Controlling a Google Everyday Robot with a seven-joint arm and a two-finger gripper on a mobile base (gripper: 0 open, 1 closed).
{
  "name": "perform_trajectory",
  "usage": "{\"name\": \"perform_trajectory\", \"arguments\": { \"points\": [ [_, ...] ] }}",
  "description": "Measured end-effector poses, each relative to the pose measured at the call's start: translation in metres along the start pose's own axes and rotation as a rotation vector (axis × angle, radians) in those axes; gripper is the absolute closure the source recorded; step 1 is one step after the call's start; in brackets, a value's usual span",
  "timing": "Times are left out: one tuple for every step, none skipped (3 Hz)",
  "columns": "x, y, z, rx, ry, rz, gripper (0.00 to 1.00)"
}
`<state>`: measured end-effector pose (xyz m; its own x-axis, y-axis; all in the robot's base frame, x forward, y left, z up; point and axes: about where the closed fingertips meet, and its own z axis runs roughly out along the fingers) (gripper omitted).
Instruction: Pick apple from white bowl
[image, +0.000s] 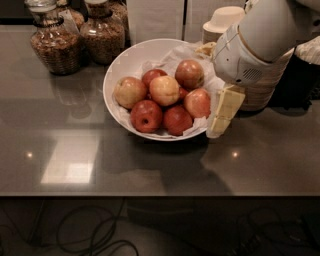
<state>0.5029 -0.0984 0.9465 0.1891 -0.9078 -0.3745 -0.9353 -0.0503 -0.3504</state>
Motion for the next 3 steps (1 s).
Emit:
{"name": "perform_trajectory", "arguments": {
  "points": [
    [-0.023,-0.011,0.015,-0.005,-0.027,-0.088,0.0],
    [-0.035,-0.03,0.023,0.002,-0.043,-0.134,0.0],
    [-0.041,-0.051,0.03,0.017,-0.064,-0.138,0.0]
  ]
}}
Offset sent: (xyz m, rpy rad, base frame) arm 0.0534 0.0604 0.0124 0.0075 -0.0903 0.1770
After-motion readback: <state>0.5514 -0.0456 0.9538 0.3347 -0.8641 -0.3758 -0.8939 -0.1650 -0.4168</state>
